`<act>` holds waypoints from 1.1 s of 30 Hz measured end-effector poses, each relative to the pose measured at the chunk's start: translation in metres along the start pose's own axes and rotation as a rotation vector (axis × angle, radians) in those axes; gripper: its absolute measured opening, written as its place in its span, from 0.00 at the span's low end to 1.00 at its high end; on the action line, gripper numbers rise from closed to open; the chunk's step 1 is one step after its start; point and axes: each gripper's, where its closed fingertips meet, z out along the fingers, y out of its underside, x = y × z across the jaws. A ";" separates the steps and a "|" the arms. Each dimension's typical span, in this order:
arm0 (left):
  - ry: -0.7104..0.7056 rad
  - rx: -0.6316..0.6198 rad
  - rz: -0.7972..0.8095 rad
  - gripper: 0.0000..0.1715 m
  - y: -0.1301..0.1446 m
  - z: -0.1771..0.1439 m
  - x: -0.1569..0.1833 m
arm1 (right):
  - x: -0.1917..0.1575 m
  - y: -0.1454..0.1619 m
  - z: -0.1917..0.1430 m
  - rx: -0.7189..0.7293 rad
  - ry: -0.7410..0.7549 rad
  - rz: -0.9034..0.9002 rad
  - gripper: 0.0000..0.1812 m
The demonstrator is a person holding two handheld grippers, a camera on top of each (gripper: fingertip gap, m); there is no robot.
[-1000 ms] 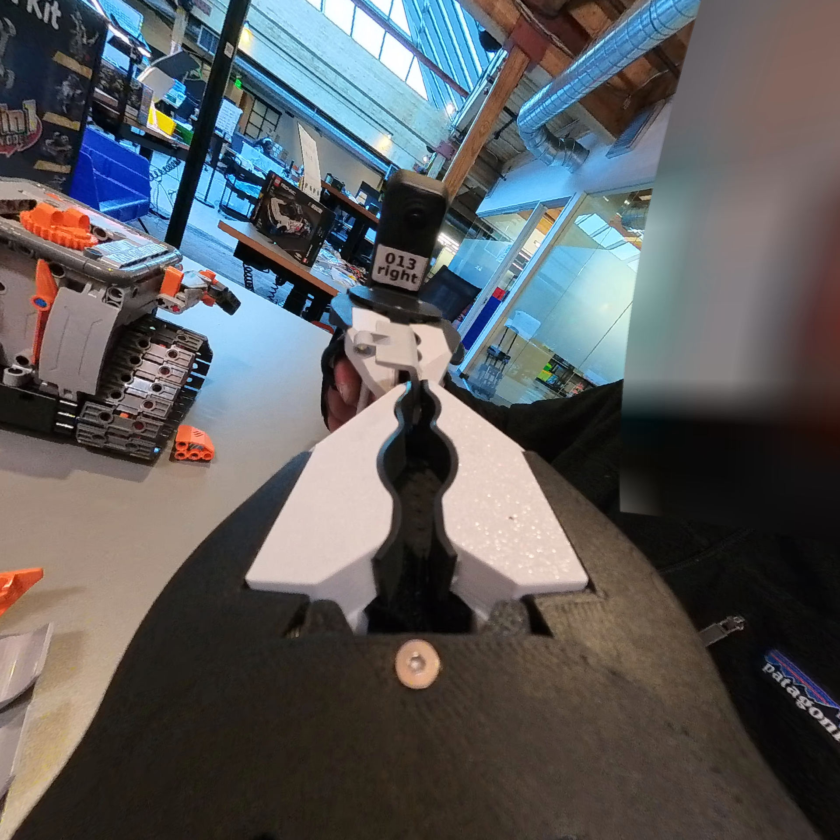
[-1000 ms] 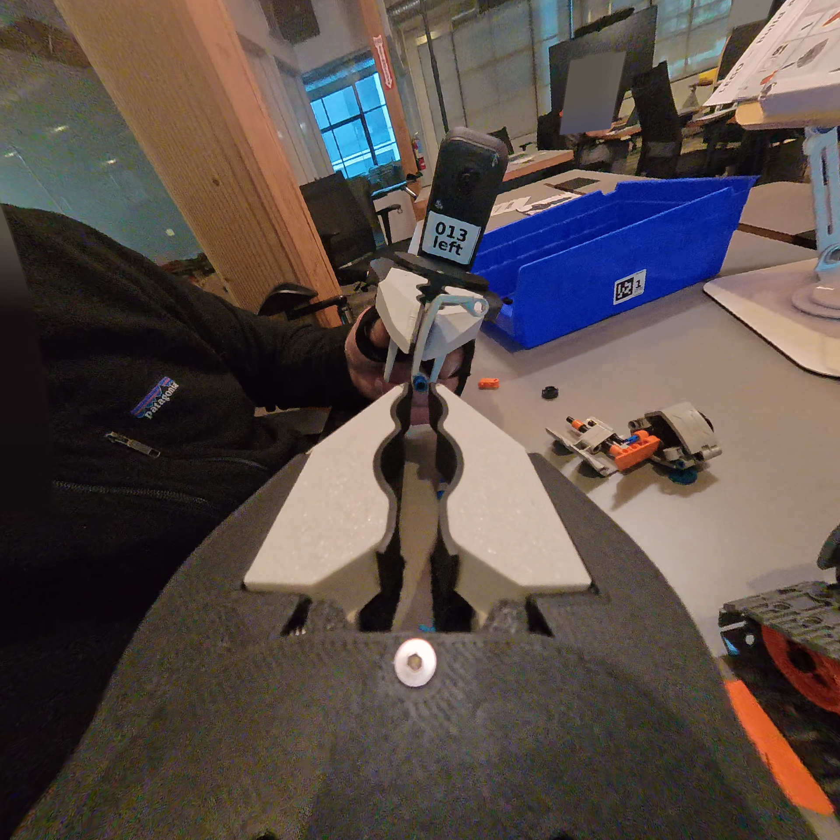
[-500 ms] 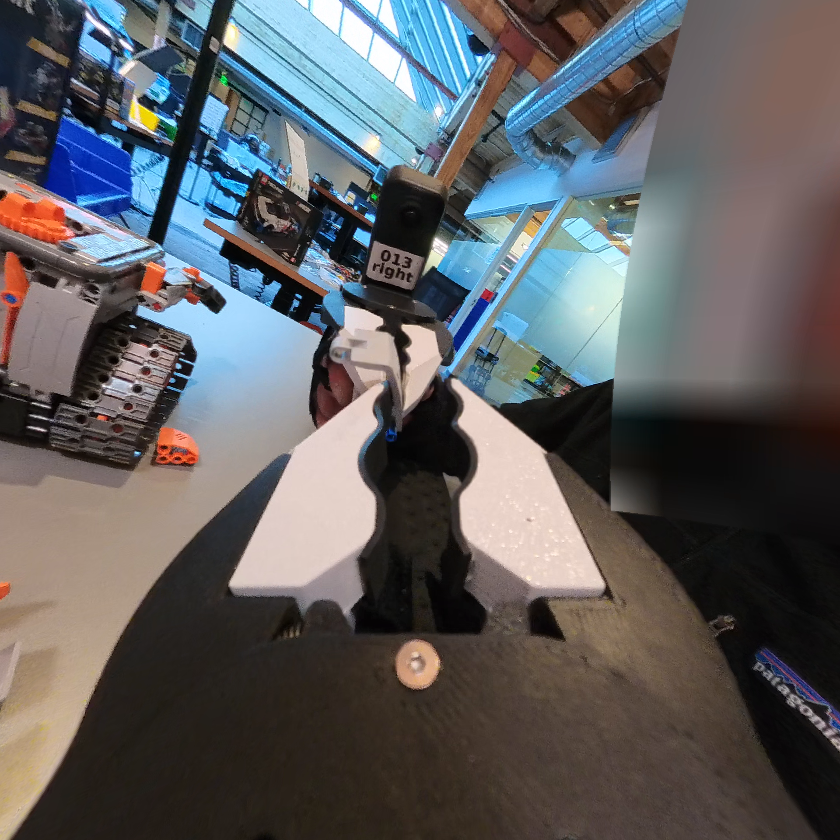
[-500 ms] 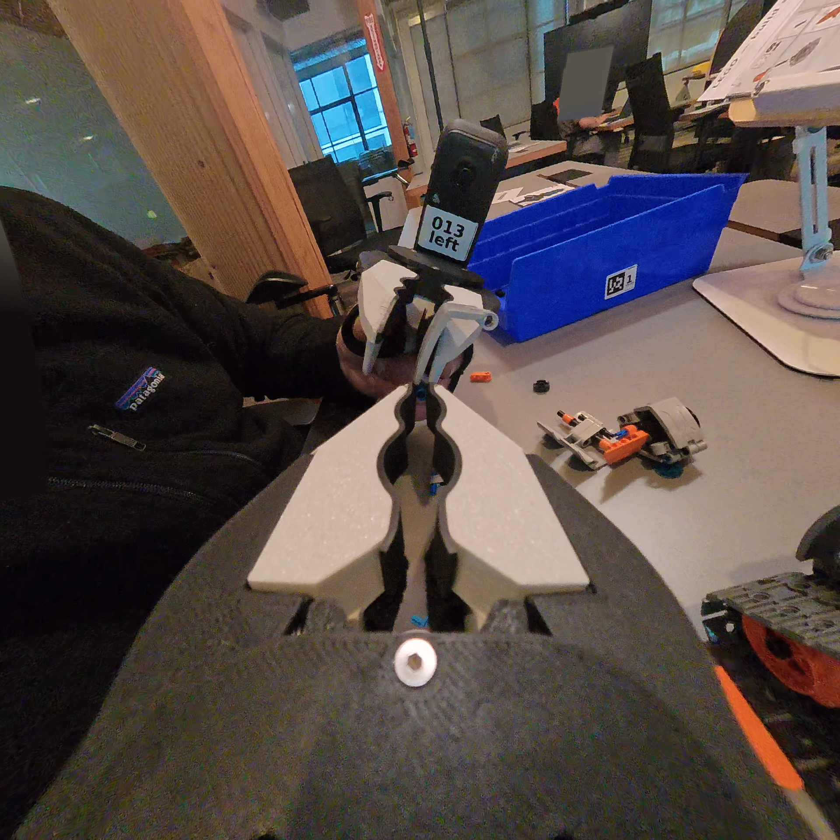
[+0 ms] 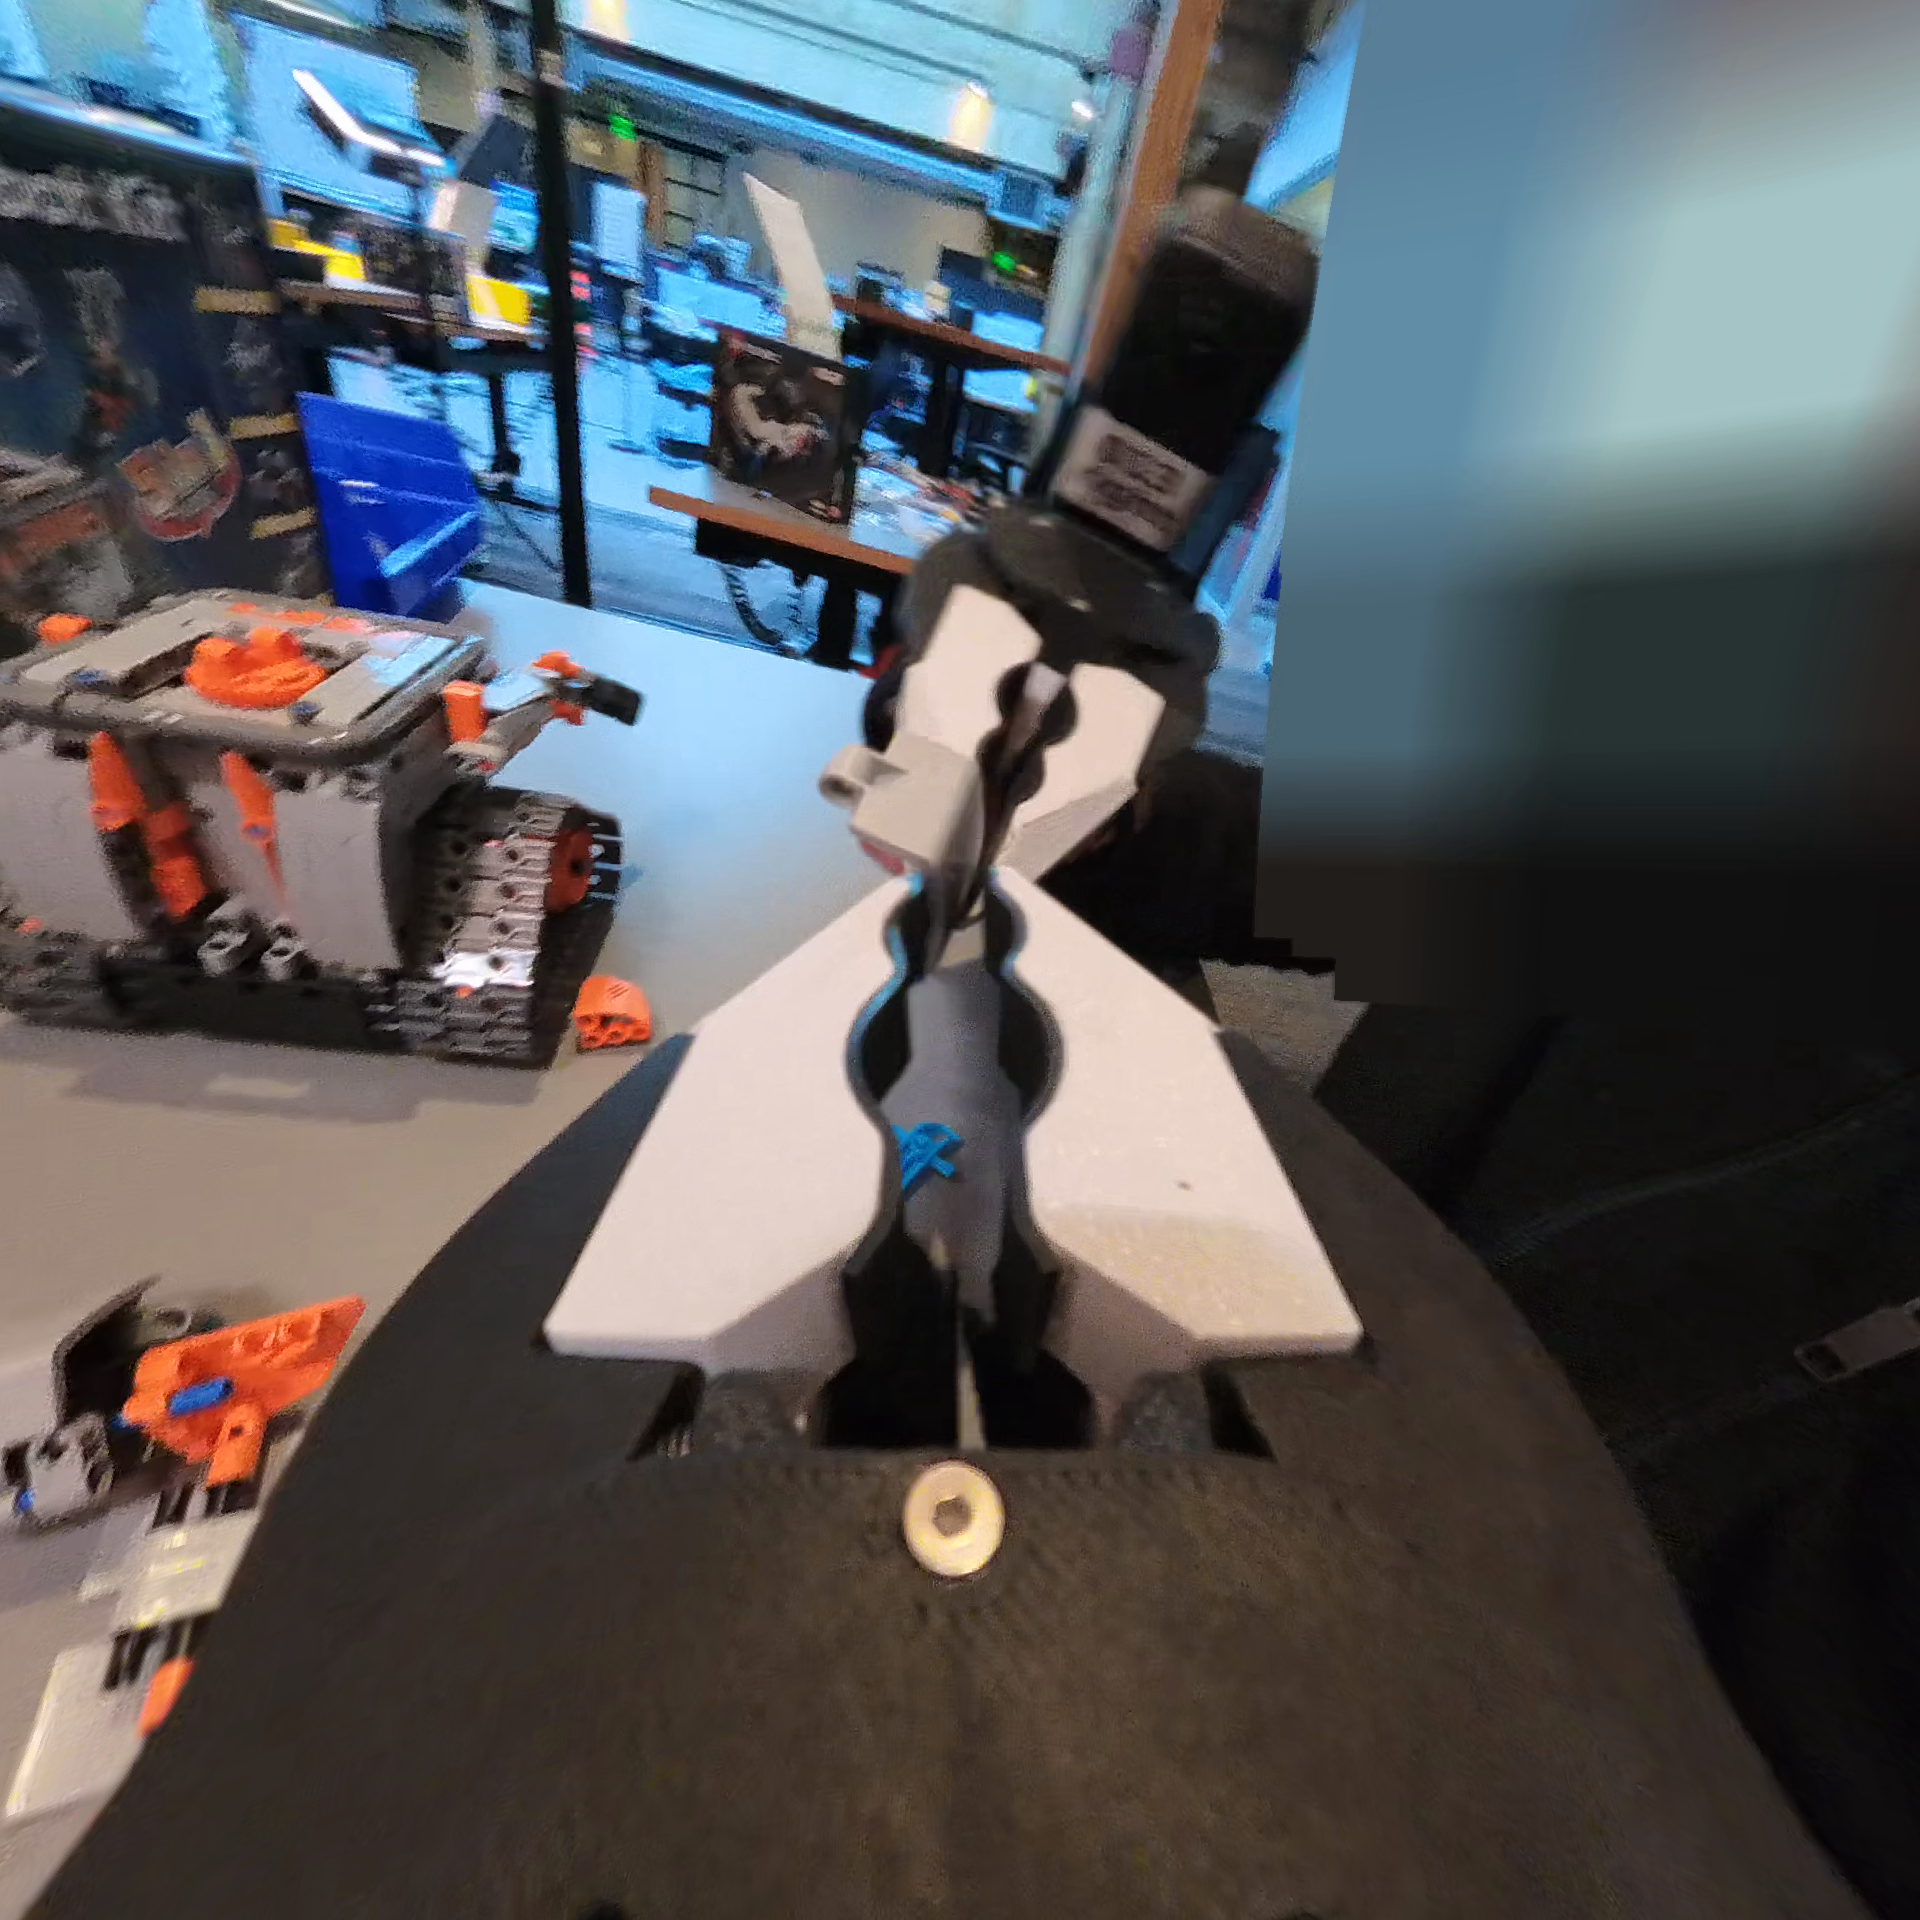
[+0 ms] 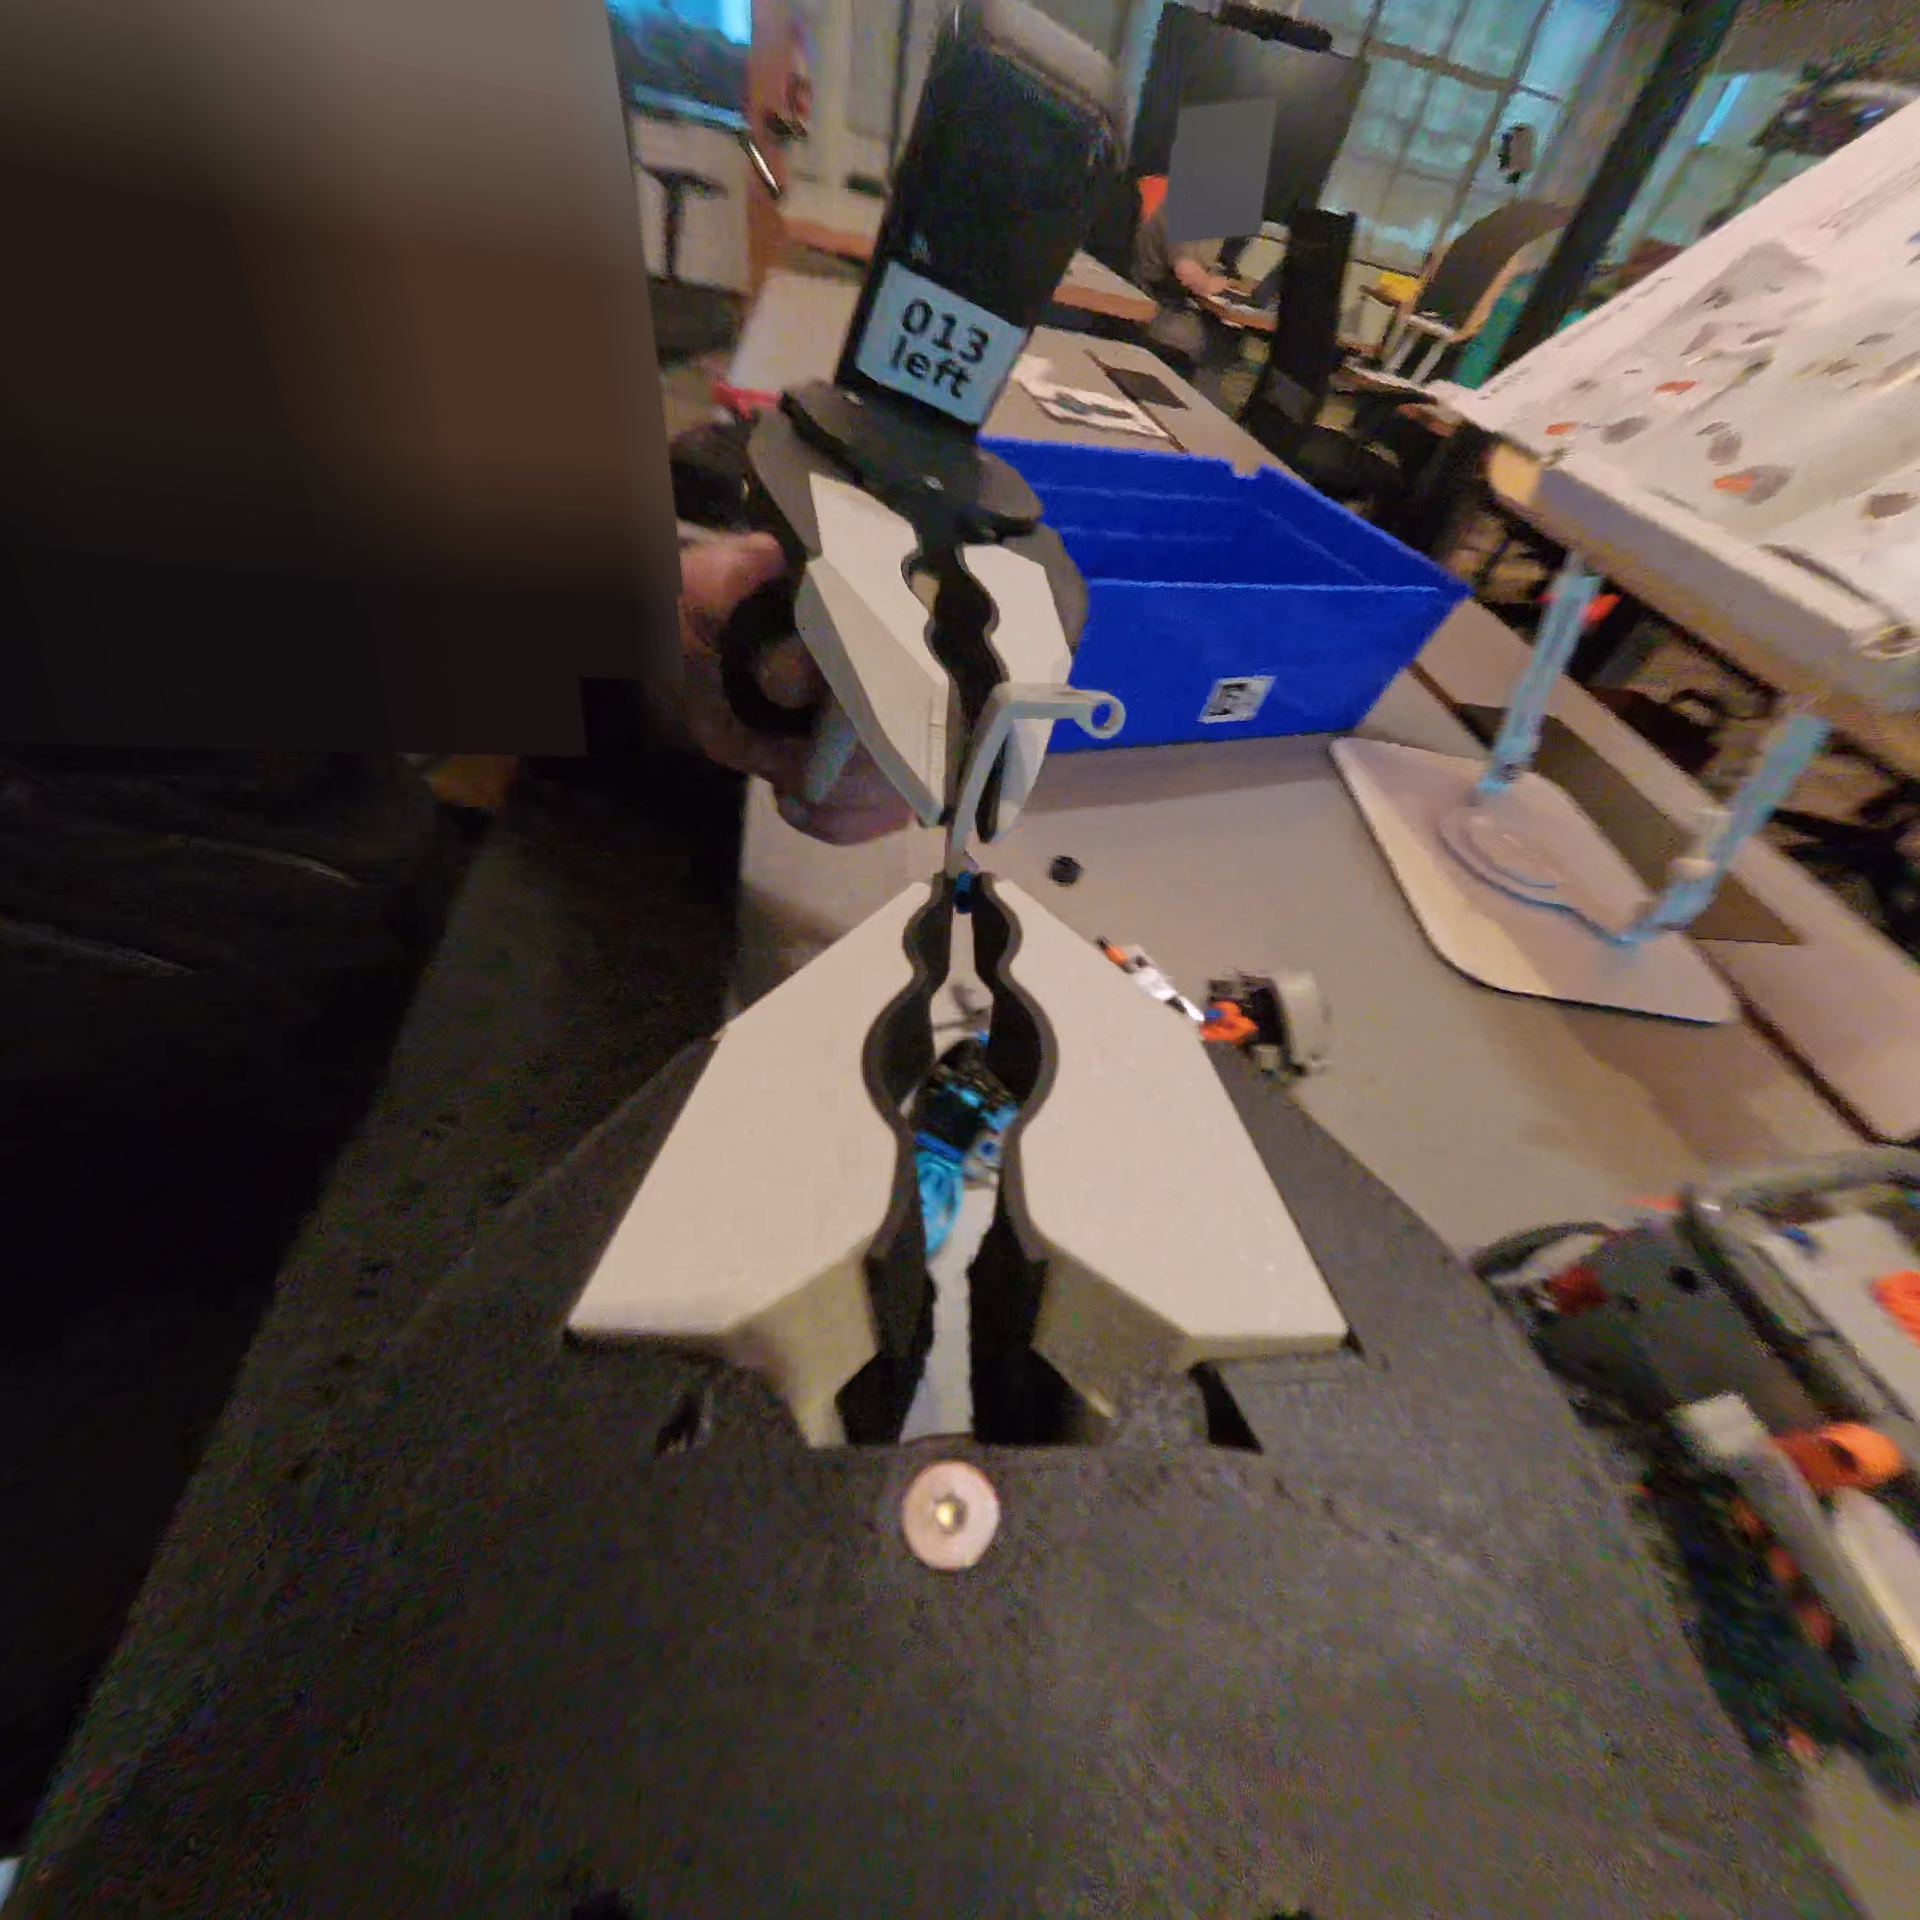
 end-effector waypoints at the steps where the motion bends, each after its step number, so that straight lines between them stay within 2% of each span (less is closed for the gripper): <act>1: -0.024 0.018 -0.035 0.15 -0.001 -0.002 -0.005 | 0.006 0.003 0.000 -0.046 0.076 -0.074 0.00; 2: -0.061 0.018 -0.065 0.28 0.001 -0.003 -0.012 | 0.009 0.005 0.000 -0.079 0.132 -0.131 0.00; 3: -0.107 0.012 -0.077 0.36 0.005 -0.002 -0.019 | 0.010 0.005 0.002 -0.106 0.172 -0.179 0.00; 5: -0.151 -0.008 -0.077 0.45 0.008 0.004 -0.024 | 0.012 0.013 0.008 -0.204 0.259 -0.311 0.00; 6: -0.188 -0.025 -0.044 0.40 0.009 0.007 -0.027 | 0.013 0.016 0.010 -0.239 0.289 -0.363 0.00; 7: -0.229 -0.026 -0.009 0.28 0.008 0.009 -0.029 | 0.013 0.017 0.011 -0.260 0.311 -0.391 0.00; 11: -0.258 -0.035 -0.012 0.13 0.011 0.012 -0.033 | 0.021 0.024 0.009 -0.322 0.387 -0.444 0.01; 17: -0.290 -0.020 0.047 0.12 0.007 0.008 -0.032 | 0.019 0.020 0.012 -0.330 0.407 -0.487 0.00; 21: -0.328 -0.053 0.135 0.12 0.008 0.008 -0.031 | 0.016 0.019 0.011 -0.335 0.404 -0.482 0.00; 26: -0.344 -0.054 0.192 0.13 0.006 0.003 -0.029 | 0.016 0.012 0.006 -0.198 0.293 -0.231 0.00; 27: -0.461 -0.074 0.192 0.13 0.008 -0.006 -0.046 | 0.011 0.008 0.003 -0.181 0.288 -0.238 0.00; 28: -0.559 -0.046 0.192 0.13 0.002 -0.027 -0.066 | 0.004 -0.005 -0.002 -0.114 0.285 -0.253 0.00; 29: -0.552 0.059 0.080 0.12 -0.011 -0.048 -0.075 | 0.006 -0.006 -0.004 -0.112 0.311 -0.284 0.00; 30: -0.542 0.049 0.089 0.13 -0.010 -0.048 -0.074 | 0.011 0.000 -0.003 -0.146 0.320 -0.293 0.00; 31: -0.476 -0.018 0.140 0.13 0.000 -0.027 -0.060 | 0.013 0.001 -0.003 -0.149 0.303 -0.282 0.00; 32: -0.463 -0.069 0.195 0.13 0.009 -0.013 -0.053 | 0.013 0.000 -0.005 -0.140 0.294 -0.276 0.00; 33: -0.483 -0.095 0.232 0.13 0.010 -0.012 -0.054 | 0.014 0.004 -0.005 -0.143 0.283 -0.267 0.00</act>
